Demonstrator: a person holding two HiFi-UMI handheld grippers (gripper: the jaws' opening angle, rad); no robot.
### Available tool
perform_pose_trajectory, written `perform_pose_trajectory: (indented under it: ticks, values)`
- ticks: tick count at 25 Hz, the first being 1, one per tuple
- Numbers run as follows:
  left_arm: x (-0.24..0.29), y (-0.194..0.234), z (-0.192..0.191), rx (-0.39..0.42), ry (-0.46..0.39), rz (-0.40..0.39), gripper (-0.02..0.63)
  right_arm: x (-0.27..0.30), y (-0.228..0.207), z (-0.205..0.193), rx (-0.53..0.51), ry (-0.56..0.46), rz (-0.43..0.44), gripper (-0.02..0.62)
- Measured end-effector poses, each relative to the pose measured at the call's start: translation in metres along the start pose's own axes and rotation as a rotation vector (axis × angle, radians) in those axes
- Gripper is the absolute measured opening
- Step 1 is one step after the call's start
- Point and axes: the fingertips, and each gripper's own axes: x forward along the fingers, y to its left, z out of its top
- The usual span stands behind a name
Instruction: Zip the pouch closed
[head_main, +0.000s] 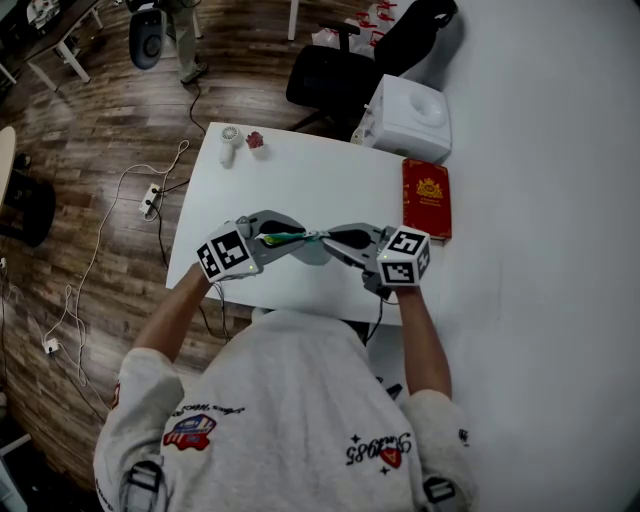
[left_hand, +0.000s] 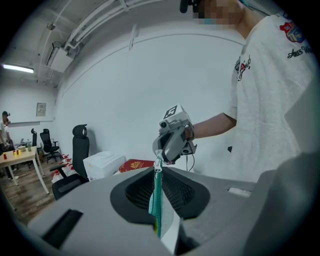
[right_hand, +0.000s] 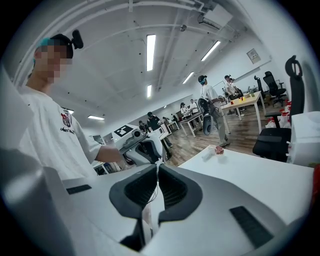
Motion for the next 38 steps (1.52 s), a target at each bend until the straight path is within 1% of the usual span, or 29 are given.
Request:
perform_pose_trajectory:
  ticks: [6,10,19,22,26,28,38]
  values:
    - [-0.001,0.001,0.001,0.009,0.0,0.012,0.032,0.004,0.004,-0.001,0.003,0.012,0.003,0.018]
    - [0.002,0.0,0.001,0.031,0.009,0.016,0.032,0.009,0.005,-0.004,0.01,0.024,0.005,0.018]
    - [-0.001,-0.003,0.001,0.068,0.017,-0.004,0.029,0.007,0.006,-0.005,0.007,0.008,0.007,0.017]
    - [0.0,-0.004,-0.002,0.073,0.035,-0.018,0.029,0.006,0.007,-0.007,0.011,0.014,0.016,0.017]
    - [-0.007,0.002,-0.009,0.041,0.048,-0.016,0.029,-0.003,0.007,-0.004,0.029,-0.012,0.028,0.016]
    - [-0.009,0.004,-0.011,0.039,0.055,-0.014,0.029,-0.006,0.005,-0.002,0.032,-0.023,0.025,0.015]
    - [-0.011,0.006,-0.022,0.035,0.074,-0.005,0.029,-0.001,0.007,-0.005,0.021,-0.004,0.015,0.017]
